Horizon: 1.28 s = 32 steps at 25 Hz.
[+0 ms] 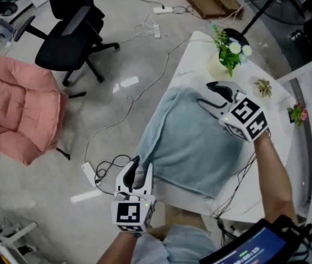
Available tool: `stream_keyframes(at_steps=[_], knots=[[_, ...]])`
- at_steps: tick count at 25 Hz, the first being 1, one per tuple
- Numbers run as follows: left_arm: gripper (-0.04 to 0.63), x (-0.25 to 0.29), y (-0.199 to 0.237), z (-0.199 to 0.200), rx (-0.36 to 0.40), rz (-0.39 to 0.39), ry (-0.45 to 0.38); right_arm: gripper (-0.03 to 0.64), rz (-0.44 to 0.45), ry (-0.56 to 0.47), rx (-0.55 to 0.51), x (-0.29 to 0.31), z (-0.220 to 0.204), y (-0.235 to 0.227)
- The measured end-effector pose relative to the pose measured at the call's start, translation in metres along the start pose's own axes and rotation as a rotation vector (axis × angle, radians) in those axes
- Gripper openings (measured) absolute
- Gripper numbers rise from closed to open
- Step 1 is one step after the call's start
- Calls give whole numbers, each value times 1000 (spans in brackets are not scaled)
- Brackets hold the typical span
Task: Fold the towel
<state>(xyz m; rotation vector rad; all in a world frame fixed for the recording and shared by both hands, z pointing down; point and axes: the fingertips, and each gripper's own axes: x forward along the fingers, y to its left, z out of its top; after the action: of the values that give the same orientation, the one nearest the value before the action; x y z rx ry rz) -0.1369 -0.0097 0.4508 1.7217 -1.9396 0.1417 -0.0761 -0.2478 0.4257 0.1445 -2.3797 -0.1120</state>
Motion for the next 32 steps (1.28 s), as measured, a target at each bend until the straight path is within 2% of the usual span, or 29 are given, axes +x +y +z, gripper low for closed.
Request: stream_keyframes(at_steps=[5, 7, 10, 16, 21, 26, 32], knots=[[132, 12, 9, -23, 4, 73, 62, 242, 112, 11, -24, 33, -19, -11], [104, 13, 13, -25, 29, 94, 84, 259, 138, 16, -37, 45, -24, -11], [28, 15, 19, -29, 40, 128, 99, 264, 170, 26, -41, 60, -32, -12], [18, 16, 17, -23, 37, 131, 107, 262, 263, 39, 69, 77, -45, -15], [18, 15, 15, -25, 17, 111, 121, 226, 320, 22, 150, 84, -45, -12], [18, 13, 17, -21, -7, 101, 98, 84, 289, 13, 74, 79, -38, -4], [18, -1, 13, -9, -21, 82, 71, 63, 214, -57, 20, 55, -11, -3]])
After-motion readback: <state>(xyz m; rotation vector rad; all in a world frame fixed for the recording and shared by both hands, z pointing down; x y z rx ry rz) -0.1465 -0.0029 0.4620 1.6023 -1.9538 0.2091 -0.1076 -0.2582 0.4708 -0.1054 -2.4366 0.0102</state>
